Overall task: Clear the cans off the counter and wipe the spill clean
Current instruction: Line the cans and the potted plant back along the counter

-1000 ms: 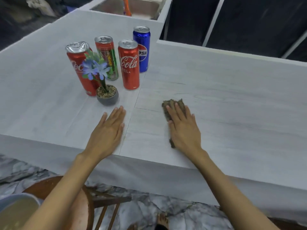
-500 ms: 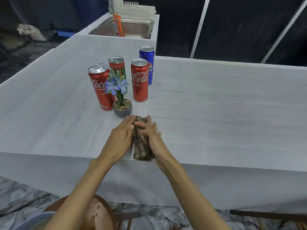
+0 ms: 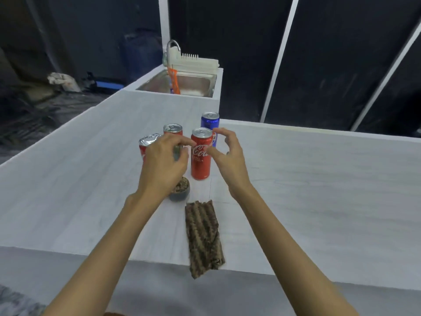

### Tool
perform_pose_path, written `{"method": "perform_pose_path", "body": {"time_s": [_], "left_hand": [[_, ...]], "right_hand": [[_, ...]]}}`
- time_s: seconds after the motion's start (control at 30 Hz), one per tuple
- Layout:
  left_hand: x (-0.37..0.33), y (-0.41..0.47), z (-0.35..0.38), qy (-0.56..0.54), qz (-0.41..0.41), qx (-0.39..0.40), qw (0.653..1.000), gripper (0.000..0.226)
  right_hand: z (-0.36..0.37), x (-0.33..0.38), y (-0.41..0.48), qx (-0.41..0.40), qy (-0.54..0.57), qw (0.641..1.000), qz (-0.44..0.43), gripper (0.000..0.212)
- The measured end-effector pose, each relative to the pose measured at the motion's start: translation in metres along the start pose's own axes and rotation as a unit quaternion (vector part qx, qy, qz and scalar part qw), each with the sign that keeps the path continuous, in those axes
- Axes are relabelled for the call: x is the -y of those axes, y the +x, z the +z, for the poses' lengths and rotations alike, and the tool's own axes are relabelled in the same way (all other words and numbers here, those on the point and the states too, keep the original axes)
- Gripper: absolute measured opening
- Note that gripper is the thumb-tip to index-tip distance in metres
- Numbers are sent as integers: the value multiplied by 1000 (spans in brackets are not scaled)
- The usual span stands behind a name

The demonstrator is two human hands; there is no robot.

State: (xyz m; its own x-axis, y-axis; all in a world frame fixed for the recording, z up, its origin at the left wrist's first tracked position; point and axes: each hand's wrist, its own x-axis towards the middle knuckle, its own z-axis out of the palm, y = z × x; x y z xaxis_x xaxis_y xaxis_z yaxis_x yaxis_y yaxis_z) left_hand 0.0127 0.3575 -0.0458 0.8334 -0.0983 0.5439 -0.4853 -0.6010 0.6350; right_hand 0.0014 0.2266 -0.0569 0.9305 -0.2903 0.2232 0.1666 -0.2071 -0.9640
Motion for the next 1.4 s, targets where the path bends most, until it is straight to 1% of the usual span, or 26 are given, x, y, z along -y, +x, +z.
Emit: {"method": "perform_pose_path", "body": {"time_s": [0.07, 0.17, 0.23, 0.3, 0.33, 0.4, 0.47, 0.57, 0.6, 0.7, 0.83, 0.9, 0.97, 1.1, 1.23, 1.4], "left_hand": [[5, 25, -8, 25, -22, -20, 999, 22], [26, 54, -10, 53, -81, 3, 995, 22], [44, 63, -9, 17, -136, 23, 990, 22], [57, 65, -8, -79, -208, 44, 974, 22], [63, 63, -7, -133, -239, 59, 960, 23], [73, 59, -6, -200, -264, 84, 940, 31], [80, 57, -3, -232, -267, 95, 931, 44], [91, 54, 4, -242, -280, 70, 926, 64], [95, 52, 7, -247, -288, 58, 923, 65], [103, 45, 18, -261, -312, 32, 913, 57], [106, 52, 23, -289, -334, -23, 897, 50], [103, 59, 18, -288, -335, -52, 896, 52], [92, 66, 7, -294, -317, -72, 899, 52], [52, 91, -19, -319, -253, -71, 910, 55], [3, 111, -11, -344, -214, -8, 914, 63], [-48, 123, 53, -359, -201, 96, 907, 63]], "right_hand": [[11, 2, 30, 9, -24, 1000, 1, 52], [25, -8, 64, -6, -84, 996, 24, 72], [31, -20, 77, 3, -118, 991, 54, 87], [34, -33, 81, 16, -123, 989, 81, 97], [35, -39, 82, 17, -120, 988, 90, 97], [36, -48, 82, 11, -117, 988, 104, 91], [39, -55, 81, 6, -119, 987, 112, 83], [44, -62, 79, 2, -124, 986, 109, 81], [45, -64, 78, -2, -127, 986, 105, 81], [46, -65, 78, -18, -160, 983, 90, 79], [39, -61, 78, -13, -191, 979, 76, 79], [30, -56, 78, -14, -187, 980, 68, 75], [17, -49, 78, -24, -168, 984, 59, 71], [-17, -29, 81, -41, -137, 988, 50, 70], [-62, -15, 89, -72, -137, 987, 32, 68], [-127, -11, 104, -105, -145, 984, 22, 66]]}}
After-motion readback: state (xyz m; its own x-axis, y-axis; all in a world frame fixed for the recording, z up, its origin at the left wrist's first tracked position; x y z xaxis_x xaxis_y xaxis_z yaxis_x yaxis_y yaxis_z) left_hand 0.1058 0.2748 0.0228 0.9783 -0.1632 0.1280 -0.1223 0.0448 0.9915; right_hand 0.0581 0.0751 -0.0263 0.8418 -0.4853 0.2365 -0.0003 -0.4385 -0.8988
